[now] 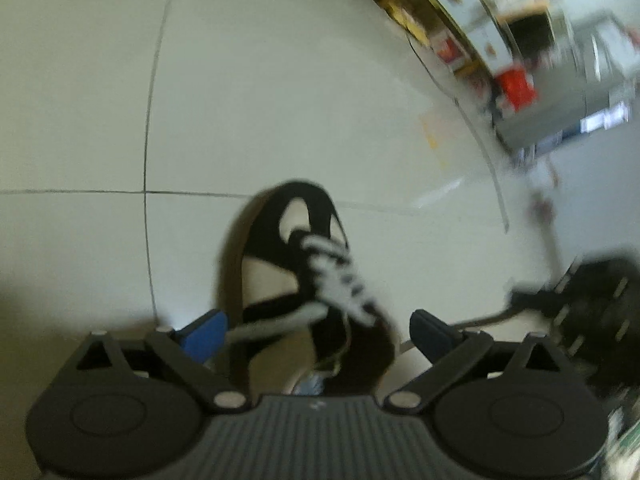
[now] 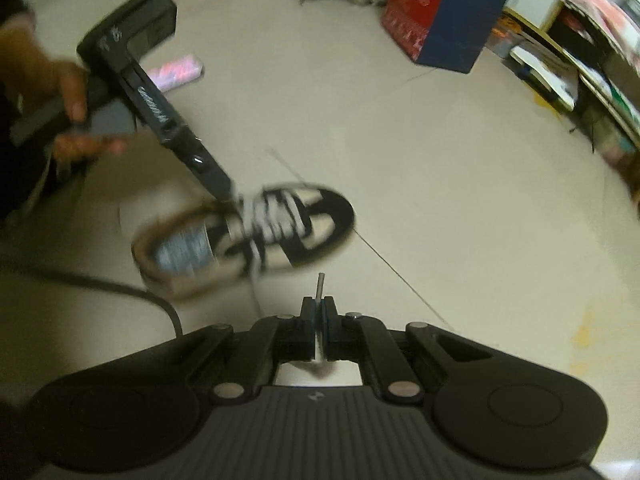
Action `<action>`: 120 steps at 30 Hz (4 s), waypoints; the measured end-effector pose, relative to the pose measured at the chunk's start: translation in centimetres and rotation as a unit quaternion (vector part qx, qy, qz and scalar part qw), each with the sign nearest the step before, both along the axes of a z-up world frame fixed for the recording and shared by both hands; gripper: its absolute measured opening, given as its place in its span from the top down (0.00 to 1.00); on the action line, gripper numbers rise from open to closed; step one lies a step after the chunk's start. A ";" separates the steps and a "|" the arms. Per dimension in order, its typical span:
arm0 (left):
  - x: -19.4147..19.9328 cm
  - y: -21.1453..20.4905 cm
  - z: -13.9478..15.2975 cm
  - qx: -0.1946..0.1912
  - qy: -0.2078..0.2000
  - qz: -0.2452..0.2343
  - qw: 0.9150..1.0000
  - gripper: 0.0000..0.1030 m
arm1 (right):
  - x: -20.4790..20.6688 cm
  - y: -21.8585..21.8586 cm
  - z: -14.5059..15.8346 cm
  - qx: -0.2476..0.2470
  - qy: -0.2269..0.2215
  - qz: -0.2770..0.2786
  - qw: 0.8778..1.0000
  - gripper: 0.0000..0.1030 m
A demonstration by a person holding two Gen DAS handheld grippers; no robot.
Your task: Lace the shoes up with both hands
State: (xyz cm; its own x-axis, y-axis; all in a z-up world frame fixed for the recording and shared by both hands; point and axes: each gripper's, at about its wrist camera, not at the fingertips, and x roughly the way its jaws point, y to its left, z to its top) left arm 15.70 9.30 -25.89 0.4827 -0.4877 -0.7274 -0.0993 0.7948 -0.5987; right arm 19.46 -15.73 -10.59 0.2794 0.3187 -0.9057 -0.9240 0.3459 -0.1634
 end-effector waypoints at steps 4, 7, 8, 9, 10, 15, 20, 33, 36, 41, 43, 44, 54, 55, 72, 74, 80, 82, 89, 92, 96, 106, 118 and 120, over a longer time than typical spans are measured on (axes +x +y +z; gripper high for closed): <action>-1.0 -1.6 0.5 0.058 -0.025 -0.048 0.997 0.03 | -0.5 -0.8 2.0 -0.077 -0.012 0.052 0.996 0.96; -1.4 -2.7 1.2 0.104 -0.043 -0.086 0.990 0.01 | -1.0 -1.2 3.3 -0.120 -0.019 0.083 0.989 0.97; -1.5 -3.0 1.3 0.121 -0.049 -0.097 0.987 0.00 | -1.1 -1.3 3.7 -0.130 -0.021 0.089 0.987 0.97; -1.7 -3.3 1.5 0.137 -0.055 -0.108 0.983 0.00 | -1.2 -1.5 4.2 -0.139 -0.023 0.093 0.986 0.97; -1.8 -3.6 1.6 0.150 -0.060 -0.116 0.980 0.00 | -1.3 -1.7 4.6 -0.148 -0.026 0.096 0.984 0.97; -2.3 -3.9 1.6 0.167 -0.063 -0.136 0.975 0.00 | -1.8 -2.6 6.3 -0.186 -0.033 0.105 0.976 0.97; -2.6 -4.2 1.4 0.176 -0.060 -0.148 0.971 0.00 | -2.4 -2.6 7.0 -0.197 -0.033 0.119 0.973 0.97; -2.9 -4.3 1.2 0.193 -0.071 -0.158 0.966 0.00 | -2.3 -0.6 5.0 -0.183 -0.037 0.131 0.974 0.97; -3.0 -4.4 1.2 0.198 -0.075 -0.159 0.964 0.00 | -2.3 -0.3 4.0 -0.168 -0.034 0.124 0.977 0.97; -3.1 -4.2 1.7 0.190 -0.090 -0.149 0.966 0.00 | -2.6 0.4 1.9 -0.133 -0.029 0.112 0.984 0.97; -3.1 -4.2 1.9 0.187 -0.097 -0.145 0.967 0.00 | -2.7 0.8 0.9 -0.115 -0.024 0.108 0.987 0.97; -3.0 -4.2 2.0 0.189 -0.099 -0.142 0.967 0.00 | -2.7 1.0 0.4 -0.108 -0.022 0.106 0.988 0.97; -2.6 -4.3 2.1 0.198 -0.101 -0.130 0.966 0.01 | -3.0 2.4 -4.1 -0.035 -0.004 0.074 0.997 0.97; -2.6 -4.4 2.1 0.198 -0.100 -0.130 0.966 0.01 | -3.1 2.5 -4.4 -0.028 -0.002 0.069 0.997 0.97; -2.8 -5.7 1.7 0.204 -0.108 -0.156 0.960 0.65 | -3.3 3.5 -6.9 0.137 0.027 -0.049 0.989 0.96; -2.8 -5.6 1.7 0.206 -0.109 -0.153 0.960 0.69 | -3.0 3.9 -7.1 0.148 0.037 -0.057 0.987 0.96; -2.5 -4.7 1.5 0.198 -0.105 -0.140 0.964 0.85 | -2.7 5.0 -7.9 0.155 0.049 -0.051 0.985 0.96; -2.5 -4.3 1.5 0.187 -0.105 -0.135 0.967 0.86 | -2.8 5.2 -8.1 0.155 0.049 -0.049 0.985 0.96; -1.8 -0.7 0.4 0.068 -0.051 -0.051 0.995 0.87 | -3.6 6.3 -8.9 0.140 0.029 -0.021 0.989 0.96; -1.2 0.9 -0.7 0.005 -0.003 -0.004 1.000 0.87 | -3.7 6.6 -8.9 0.136 0.025 -0.015 0.990 0.96; -0.9 2.2 -2.1 -0.053 0.043 0.043 0.997 0.86 | -3.8 6.9 -8.9 0.134 0.020 -0.007 0.991 0.96; -0.4 2.5 -3.1 -0.080 0.060 0.053 0.994 0.85 | -3.5 8.3 -8.9 0.137 0.022 0.005 0.990 0.96; 0.0 2.6 -3.3 -0.080 0.063 0.050 0.994 0.82 | -3.5 9.4 -9.2 0.126 0.023 0.011 0.992 0.96; -0.1 2.6 -3.3 -0.080 0.063 0.051 0.993 0.82 | -3.6 9.2 -9.1 0.131 0.023 0.007 0.991 0.96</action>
State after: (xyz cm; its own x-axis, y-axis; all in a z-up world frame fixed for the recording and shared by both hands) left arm 15.64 11.95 -29.18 0.4448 -0.5562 -0.7021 -0.2567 0.6718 -0.6948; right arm 15.87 -6.57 -19.68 0.2343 0.5478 -0.8031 -0.9332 0.3583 -0.0278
